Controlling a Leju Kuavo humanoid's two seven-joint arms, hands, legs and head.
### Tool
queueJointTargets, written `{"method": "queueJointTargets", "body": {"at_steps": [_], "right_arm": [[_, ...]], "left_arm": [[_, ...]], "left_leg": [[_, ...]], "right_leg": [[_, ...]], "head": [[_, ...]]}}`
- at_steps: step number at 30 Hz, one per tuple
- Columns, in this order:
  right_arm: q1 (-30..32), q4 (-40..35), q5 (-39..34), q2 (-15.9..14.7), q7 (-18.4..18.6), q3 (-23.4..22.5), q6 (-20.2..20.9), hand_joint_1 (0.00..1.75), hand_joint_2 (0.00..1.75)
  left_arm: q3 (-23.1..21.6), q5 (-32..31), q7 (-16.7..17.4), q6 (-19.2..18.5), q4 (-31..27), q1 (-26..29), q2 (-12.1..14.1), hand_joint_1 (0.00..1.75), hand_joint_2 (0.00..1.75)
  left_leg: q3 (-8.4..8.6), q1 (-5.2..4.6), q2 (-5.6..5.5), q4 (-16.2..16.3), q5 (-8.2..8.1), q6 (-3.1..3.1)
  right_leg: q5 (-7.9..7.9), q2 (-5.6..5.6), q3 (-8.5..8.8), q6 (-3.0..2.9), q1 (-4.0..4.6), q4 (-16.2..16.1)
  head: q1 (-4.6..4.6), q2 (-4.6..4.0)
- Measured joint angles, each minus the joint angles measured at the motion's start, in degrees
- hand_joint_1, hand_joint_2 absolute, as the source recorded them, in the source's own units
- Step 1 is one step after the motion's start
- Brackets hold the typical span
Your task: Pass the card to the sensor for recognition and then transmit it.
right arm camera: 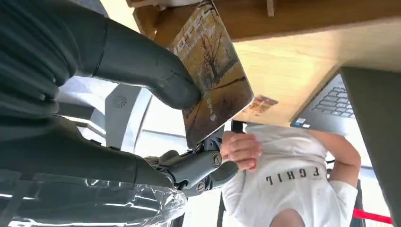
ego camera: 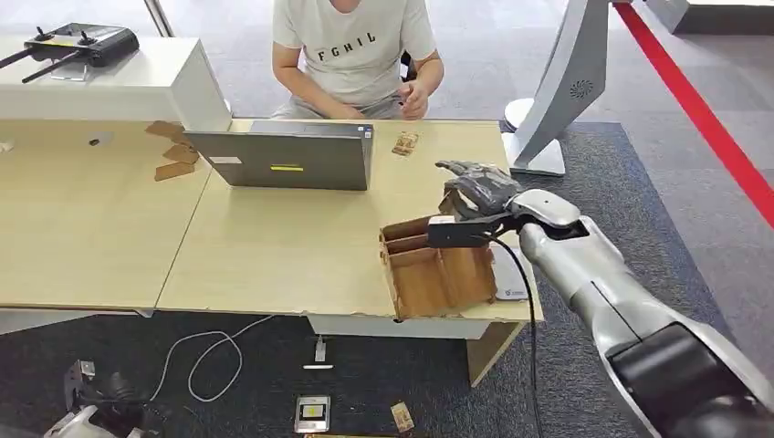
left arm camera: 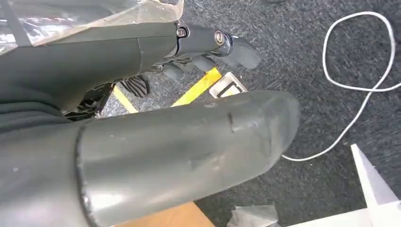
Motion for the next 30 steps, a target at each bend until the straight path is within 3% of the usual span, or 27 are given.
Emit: {"method": "queueJointTargets", "body": {"at_steps": [30], "right_arm": [[-0.65, -0.07, 0.0, 0.5, 0.0, -0.98, -0.3, 1.75, 1.75]], "left_arm": [[0.0, -0.02, -0.15, 0.0, 0.02, 0.01, 0.0, 0.0, 0.0]], "left_leg": [[-0.01, 0.0, -0.01, 0.01, 0.0, 0.01]], "right_leg": [[0.0, 0.0, -0.01, 0.0, 0.0, 0.0]], "head": [[0.0, 0.0]]}}
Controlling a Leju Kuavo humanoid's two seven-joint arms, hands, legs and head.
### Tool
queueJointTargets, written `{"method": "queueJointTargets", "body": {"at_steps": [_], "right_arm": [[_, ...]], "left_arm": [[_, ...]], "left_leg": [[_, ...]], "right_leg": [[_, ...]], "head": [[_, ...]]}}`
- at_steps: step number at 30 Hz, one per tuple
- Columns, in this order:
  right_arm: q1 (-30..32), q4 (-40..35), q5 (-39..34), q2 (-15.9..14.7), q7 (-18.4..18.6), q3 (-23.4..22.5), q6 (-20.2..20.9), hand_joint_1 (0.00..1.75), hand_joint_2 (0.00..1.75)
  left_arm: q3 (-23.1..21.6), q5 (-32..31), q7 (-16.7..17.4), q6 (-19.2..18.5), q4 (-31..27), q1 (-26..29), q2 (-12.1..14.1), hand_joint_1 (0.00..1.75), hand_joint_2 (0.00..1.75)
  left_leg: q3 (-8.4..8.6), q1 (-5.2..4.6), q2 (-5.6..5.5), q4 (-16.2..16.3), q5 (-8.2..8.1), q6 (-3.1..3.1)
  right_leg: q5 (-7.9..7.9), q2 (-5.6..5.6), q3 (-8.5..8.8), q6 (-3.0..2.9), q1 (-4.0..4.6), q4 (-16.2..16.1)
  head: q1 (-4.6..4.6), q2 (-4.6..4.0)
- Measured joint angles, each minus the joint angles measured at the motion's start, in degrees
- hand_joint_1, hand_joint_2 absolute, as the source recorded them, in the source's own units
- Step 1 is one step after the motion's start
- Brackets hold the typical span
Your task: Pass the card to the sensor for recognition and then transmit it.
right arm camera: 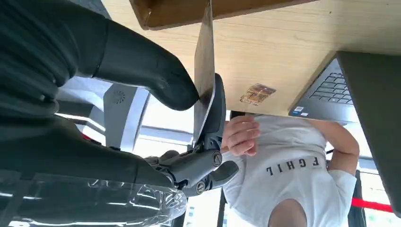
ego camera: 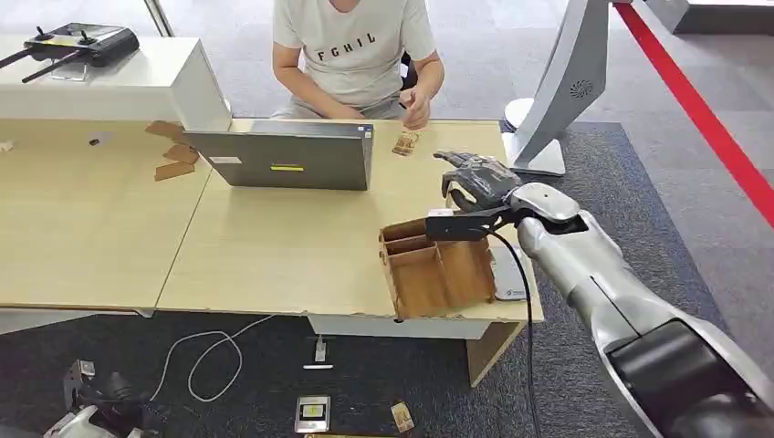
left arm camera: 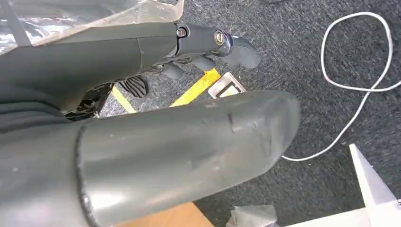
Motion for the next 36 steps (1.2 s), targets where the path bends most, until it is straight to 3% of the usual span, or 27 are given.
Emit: {"method": "queueJointTargets", "body": {"at_steps": [7, 10, 17, 26, 36], "right_arm": [[0.0, 0.0, 0.11, 0.0, 0.04, -0.2, -0.2, 1.75, 1.75], [-0.62, -0.72, 1.66, 0.0, 1.29, -0.22, -4.44, 1.75, 1.75], [-9.46, -1.31, 1.97, 0.83, 1.07, -1.31, -1.83, 1.75, 1.75], [-12.7, -1.25, 2.99, 2.45, 1.07, -2.25, -1.84, 1.75, 1.75], [-11.74, -0.57, 4.48, 3.93, 2.56, -2.67, -0.44, 1.75, 1.75]], "left_arm": [[0.0, -0.02, -0.04, 0.0, 0.0, 0.0, 0.0, 0.0, 0.0], [0.0, -0.94, -0.77, 0.0, 0.02, 0.08, 0.0, 0.0, 0.0], [0.0, -1.05, -1.86, 0.0, 0.07, 0.58, -0.63, 0.0, 0.0], [0.0, -1.57, -2.08, -0.11, 0.39, 1.05, -1.03, 0.0, 0.0], [-0.04, -3.09, -1.22, -1.05, 0.44, 1.24, -1.42, 0.0, 0.0]], "left_leg": [[0.0, 0.0, 0.0, 0.0, 0.0, 0.0], [-0.05, -0.01, 0.01, 0.0, 0.01, 0.01], [-0.17, -0.05, 0.02, 0.0, 0.08, 0.03], [-0.21, -0.05, 0.01, 0.0, 0.08, 0.03], [-0.19, -0.05, 0.01, 0.01, 0.08, 0.03]], "right_leg": [[0.0, 0.0, 0.0, 0.0, 0.0, 0.0], [0.03, 0.0, -0.03, 0.01, -0.01, 0.02], [0.06, 0.0, -0.19, 0.01, -0.03, 0.03], [0.06, 0.01, -0.22, 0.01, -0.04, 0.03], [0.06, 0.01, -0.23, 0.01, -0.03, 0.02]], "head": [[0.0, 0.0], [0.0, 0.0], [0.02, 0.0], [0.02, 0.0], [0.02, 0.0]]}}
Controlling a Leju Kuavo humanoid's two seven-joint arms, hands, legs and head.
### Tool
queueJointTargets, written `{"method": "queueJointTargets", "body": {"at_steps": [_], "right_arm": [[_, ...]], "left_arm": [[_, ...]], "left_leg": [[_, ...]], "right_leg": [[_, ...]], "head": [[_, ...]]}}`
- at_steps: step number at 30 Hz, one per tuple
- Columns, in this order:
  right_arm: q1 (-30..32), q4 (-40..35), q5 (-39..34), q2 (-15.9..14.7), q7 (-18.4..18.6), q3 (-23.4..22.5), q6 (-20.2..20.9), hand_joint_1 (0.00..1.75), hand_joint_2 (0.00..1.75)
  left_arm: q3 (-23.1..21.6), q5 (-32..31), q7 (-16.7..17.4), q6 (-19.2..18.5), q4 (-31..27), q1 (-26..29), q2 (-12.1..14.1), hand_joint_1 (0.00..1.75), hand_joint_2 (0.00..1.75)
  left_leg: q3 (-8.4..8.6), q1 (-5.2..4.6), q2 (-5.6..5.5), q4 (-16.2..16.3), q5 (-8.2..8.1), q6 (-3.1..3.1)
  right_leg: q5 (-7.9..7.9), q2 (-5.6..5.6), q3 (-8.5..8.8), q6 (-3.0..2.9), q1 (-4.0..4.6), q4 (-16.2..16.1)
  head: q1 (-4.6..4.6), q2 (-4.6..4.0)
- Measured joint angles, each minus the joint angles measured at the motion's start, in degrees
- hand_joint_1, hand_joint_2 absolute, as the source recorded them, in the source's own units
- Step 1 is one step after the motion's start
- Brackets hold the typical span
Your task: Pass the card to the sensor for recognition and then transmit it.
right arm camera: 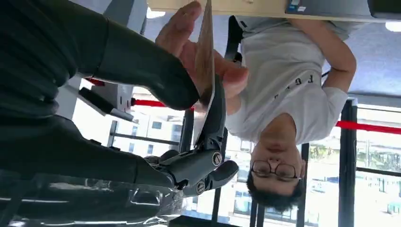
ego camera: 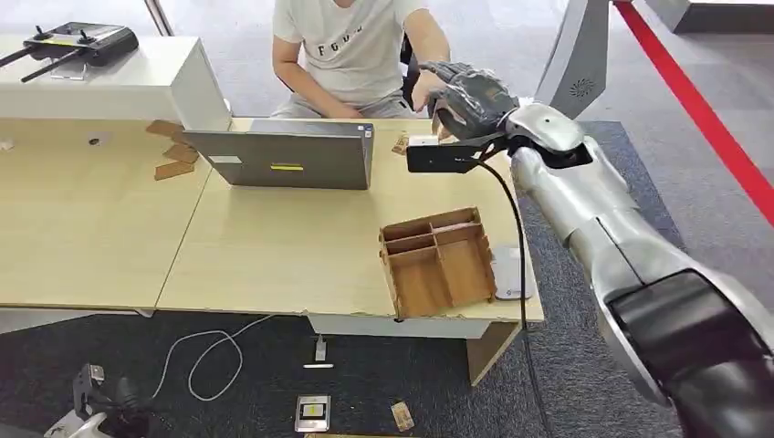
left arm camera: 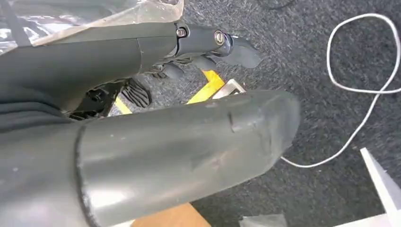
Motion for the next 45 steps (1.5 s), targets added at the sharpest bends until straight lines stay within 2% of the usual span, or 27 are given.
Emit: {"method": "queueJointTargets", "body": {"at_steps": [14, 15, 16, 29, 38, 45], "right_arm": [[1.7, 2.49, 1.16, -2.91, 3.82, -1.38, 1.2, 1.75, 1.75], [1.75, 2.67, 1.18, -3.15, 4.02, -1.49, 1.2, 0.31, 1.75], [1.79, 2.77, 1.27, -3.39, 4.15, -1.53, 1.18, 0.0, 0.0], [2.7, 3.69, 2.93, -7.02, 4.11, -2.34, 0.09, 0.0, 0.0], [3.0, 4.17, 4.28, -9.92, 4.74, -3.04, -0.7, 0.0, 0.0], [3.5, 4.66, 4.89, -13.22, 5.35, -3.48, -1.64, 0.0, 0.0]], "left_arm": [[-2.75, -4.02, 4.5, 0.98, 0.0, -2.58, -2.67, 0.0, 0.0], [-2.84, -4.06, 4.74, 1.07, 0.0, -2.69, -2.89, 0.0, 0.0], [-2.89, -4.06, 4.87, 1.11, 0.0, -2.73, -3.06, 0.0, 0.0], [-4.57, -4.09, 7.52, 0.81, 0.0, -3.13, -4.61, 0.0, 0.0], [-5.53, -3.13, 7.69, 1.27, 0.0, -3.24, -4.87, 0.0, 0.0], [-5.55, -1.36, 6.21, 2.36, 0.0, -2.95, -4.87, 0.0, 0.0]], "left_leg": [[-0.05, -0.02, 0.0, 0.09, 0.0, 0.01], [-0.05, -0.02, 0.0, 0.09, 0.0, 0.01], [-0.06, -0.02, 0.0, 0.08, 0.0, 0.01], [-0.08, -0.02, 0.01, 0.09, 0.0, 0.01], [-0.13, -0.02, -0.01, 0.1, 0.0, 0.01], [-0.18, -0.02, -0.03, 0.1, 0.0, 0.01]], "right_leg": [[0.04, 0.0, -0.03, 0.05, -0.01, -0.03], [0.04, 0.0, -0.03, 0.05, -0.01, -0.03], [0.04, 0.0, -0.03, 0.05, -0.01, -0.03], [0.04, 0.01, -0.06, 0.05, -0.01, -0.03], [0.05, 0.0, -0.1, 0.06, -0.02, -0.03], [0.05, 0.0, -0.12, 0.06, -0.02, -0.04]], "head": [[0.0, 0.0], [0.0, 0.0], [-0.02, 0.0], [-0.02, 0.0], [-0.02, 0.0], [-0.02, 0.0]]}}
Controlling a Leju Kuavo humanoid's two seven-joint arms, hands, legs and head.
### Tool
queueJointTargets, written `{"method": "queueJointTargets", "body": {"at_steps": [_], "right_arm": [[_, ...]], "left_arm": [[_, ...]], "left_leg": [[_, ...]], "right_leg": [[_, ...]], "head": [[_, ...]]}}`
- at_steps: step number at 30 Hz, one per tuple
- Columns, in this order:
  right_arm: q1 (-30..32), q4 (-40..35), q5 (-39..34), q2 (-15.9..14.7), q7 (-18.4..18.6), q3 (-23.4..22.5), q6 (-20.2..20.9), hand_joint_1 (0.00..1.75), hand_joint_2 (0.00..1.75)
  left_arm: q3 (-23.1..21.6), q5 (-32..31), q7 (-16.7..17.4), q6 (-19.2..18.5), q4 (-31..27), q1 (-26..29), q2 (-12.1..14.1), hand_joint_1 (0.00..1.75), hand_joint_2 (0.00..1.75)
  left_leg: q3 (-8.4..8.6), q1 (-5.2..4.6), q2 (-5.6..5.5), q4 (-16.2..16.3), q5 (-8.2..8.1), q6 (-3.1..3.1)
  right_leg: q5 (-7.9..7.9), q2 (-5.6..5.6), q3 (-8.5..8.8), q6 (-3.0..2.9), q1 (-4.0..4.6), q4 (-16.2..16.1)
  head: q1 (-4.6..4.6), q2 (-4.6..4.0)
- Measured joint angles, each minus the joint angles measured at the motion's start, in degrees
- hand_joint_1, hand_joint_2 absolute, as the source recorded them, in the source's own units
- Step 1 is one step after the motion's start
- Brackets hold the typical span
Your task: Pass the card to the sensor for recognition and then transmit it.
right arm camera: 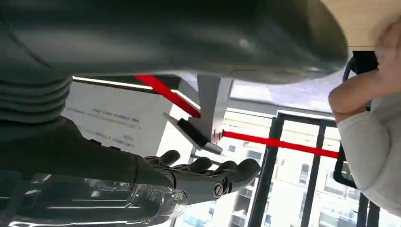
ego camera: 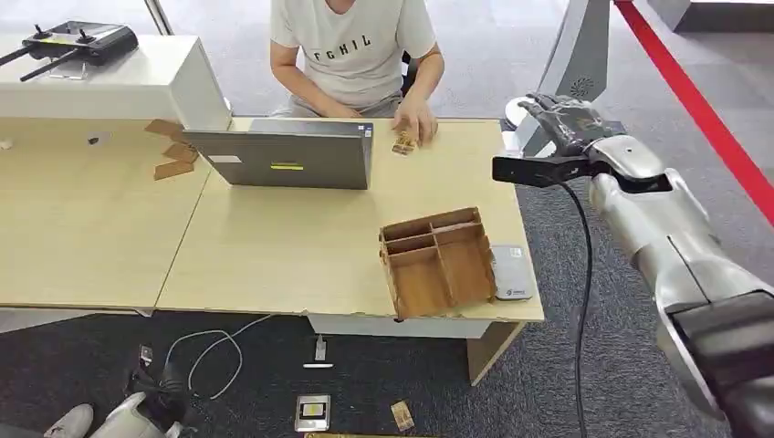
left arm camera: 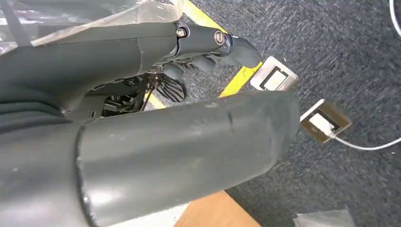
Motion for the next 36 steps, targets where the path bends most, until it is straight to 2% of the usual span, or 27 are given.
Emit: {"method": "queueJointTargets", "body": {"at_steps": [5, 9, 12, 18, 23, 29, 33, 36], "right_arm": [[1.23, 0.48, 1.05, -3.68, 2.15, -0.59, 0.24, 0.0, 0.0], [2.16, 1.16, 1.79, -6.95, 5.66, -0.92, 1.51, 0.0, 0.0], [2.84, 1.75, 1.75, -9.38, 6.51, -1.22, 1.92, 0.0, 0.0], [3.36, 2.54, 1.75, -11.39, 6.76, -1.25, 2.14, 0.0, 0.0], [4.15, 3.1, 0.85, -13.16, 12.27, -1.55, 5.03, 0.0, 0.0], [12.45, 4.04, -6.14, -18.65, 15.45, -5.2, 5.86, 0.0, 0.0], [20.45, 4.61, -9.84, -20.55, 15.63, -8.37, 5.6, 0.0, 0.0], [26.8, 4.87, -12.99, -20.88, 15.76, -11.02, 4.2, 0.0, 0.0]], "left_arm": [[0.0, 1.53, -0.99, 0.61, 0.0, 0.73, 0.22, 0.0, 0.0], [0.07, 2.91, -1.62, 1.12, 0.0, 1.26, 0.74, 0.0, 0.0], [0.09, 3.46, -1.81, 1.12, 0.0, 1.84, 1.18, 0.0, 0.0], [0.11, 3.52, -1.88, 1.12, 0.0, 1.97, 1.33, 0.0, 0.0], [0.31, 5.01, -2.12, 1.86, 0.0, 2.27, 1.49, 0.0, 0.0], [0.61, 6.93, -2.08, 2.12, 0.0, 3.83, 2.53, 0.0, 0.0], [1.38, 8.2, -2.14, 2.21, 0.0, 4.6, 3.26, 0.0, 0.0], [1.75, 8.99, -2.14, 2.21, 0.0, 5.36, 3.87, 0.0, 0.0]], "left_leg": [[-0.01, -0.01, -0.01, 0.01, -0.01, 0.02], [-0.01, -0.02, 0.01, 0.01, -0.04, 0.05], [-0.04, -0.02, -0.01, 0.0, -0.04, 0.06], [-0.03, -0.01, 0.01, -0.01, -0.04, 0.06], [0.01, -0.01, -0.01, 0.0, -0.02, 0.07], [-0.07, -0.01, -0.12, -0.01, -0.12, 0.2], [-0.09, 0.01, -0.12, -0.02, -0.16, 0.25], [-0.08, 0.01, -0.13, -0.04, -0.16, 0.24]], "right_leg": [[0.0, -0.01, 0.0, 0.0, -0.01, -0.01], [0.0, -0.01, -0.01, 0.0, -0.03, -0.02], [0.0, -0.01, -0.01, 0.01, -0.03, -0.02], [0.0, 0.0, -0.01, 0.0, -0.02, -0.01], [-0.01, -0.03, 0.01, 0.01, -0.01, -0.02], [-0.05, -0.15, 0.08, 0.06, -0.01, -0.12], [-0.08, -0.14, 0.08, 0.09, 0.01, -0.15], [-0.11, -0.15, 0.08, 0.11, 0.01, -0.15]], "head": [[0.0, 0.0], [0.0, 0.0], [-0.02, 0.0], [0.0, 0.0], [-0.02, 0.0], [-0.04, 0.0], [0.0, 0.0], [0.0, 0.0]]}}
